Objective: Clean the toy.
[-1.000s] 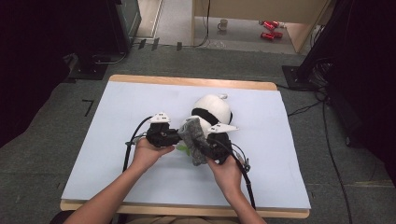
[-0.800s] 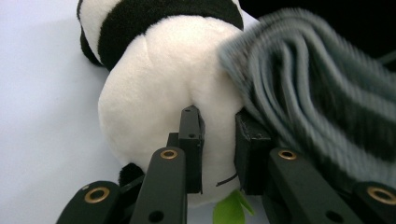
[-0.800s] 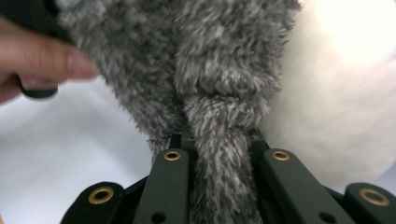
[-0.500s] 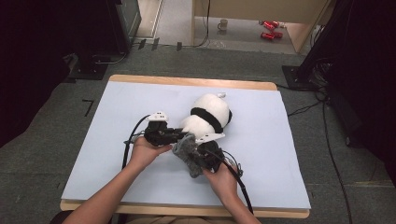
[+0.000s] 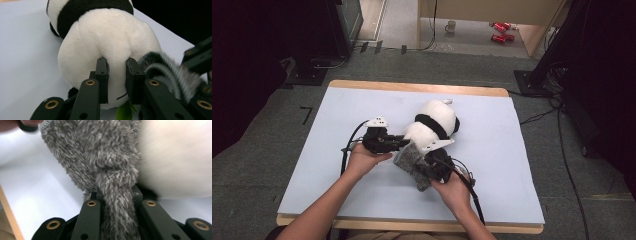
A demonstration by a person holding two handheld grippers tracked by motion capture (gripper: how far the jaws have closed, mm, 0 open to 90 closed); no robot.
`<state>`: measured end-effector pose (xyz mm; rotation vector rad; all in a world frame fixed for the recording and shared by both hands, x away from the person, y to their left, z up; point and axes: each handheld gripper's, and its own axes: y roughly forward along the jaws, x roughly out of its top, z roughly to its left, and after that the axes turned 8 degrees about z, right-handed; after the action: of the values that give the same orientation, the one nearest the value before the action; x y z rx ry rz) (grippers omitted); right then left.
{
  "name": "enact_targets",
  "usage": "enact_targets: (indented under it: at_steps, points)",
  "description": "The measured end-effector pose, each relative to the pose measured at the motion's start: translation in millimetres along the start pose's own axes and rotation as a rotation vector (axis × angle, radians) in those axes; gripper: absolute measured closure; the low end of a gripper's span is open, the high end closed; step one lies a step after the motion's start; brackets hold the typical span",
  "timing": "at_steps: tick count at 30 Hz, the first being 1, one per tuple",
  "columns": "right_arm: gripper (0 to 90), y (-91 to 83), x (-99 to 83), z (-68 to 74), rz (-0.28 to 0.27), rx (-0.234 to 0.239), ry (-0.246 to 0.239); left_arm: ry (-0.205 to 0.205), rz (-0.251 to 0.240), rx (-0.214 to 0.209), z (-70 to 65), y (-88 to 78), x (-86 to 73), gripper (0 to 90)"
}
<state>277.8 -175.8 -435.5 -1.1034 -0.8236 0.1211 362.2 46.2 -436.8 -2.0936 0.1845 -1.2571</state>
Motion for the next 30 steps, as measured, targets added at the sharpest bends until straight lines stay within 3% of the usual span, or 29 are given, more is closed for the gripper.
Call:
enact_targets:
  at_steps: [3,8,9,15,16,22,27,30]
  points:
    - [77.9,-20.1,2.9,-5.0,-0.067,-0.007,0.006,0.007,0.003,0.007,2.6,-2.3,-0.4,75.2]
    - [77.9,-41.6,3.5,-18.9,-0.128,-0.029,0.044,0.009,0.005,0.013,7.0,-5.3,-1.8,74.7]
    - [77.7,-50.1,1.5,-31.0,-0.148,-0.047,0.079,0.01,0.012,0.016,9.0,-7.2,-2.7,74.5]
    - [77.4,-60.7,-4.8,-56.1,-0.149,-0.076,0.136,0.011,0.004,0.021,14.2,-13.1,-8.6,73.7]
    - [77.4,-64.5,-7.9,-67.5,-0.158,-0.093,0.162,0.01,0.002,0.018,15.9,-13.4,-9.6,72.9]
    - [77.3,-73.5,-18.0,-101.8,-0.167,-0.176,0.232,0.012,-0.006,0.016,16.7,-13.4,-11.5,71.4]
    - [76.4,-65.5,-26.9,-131.0,-0.146,-0.219,0.306,0.004,-0.021,0.014,15.7,-12.5,-12.8,69.1]
    - [75.8,-55.7,-29.3,-143.5,-0.13,-0.221,0.347,0.0,-0.023,0.015,15.1,-12.8,-13.0,68.4]
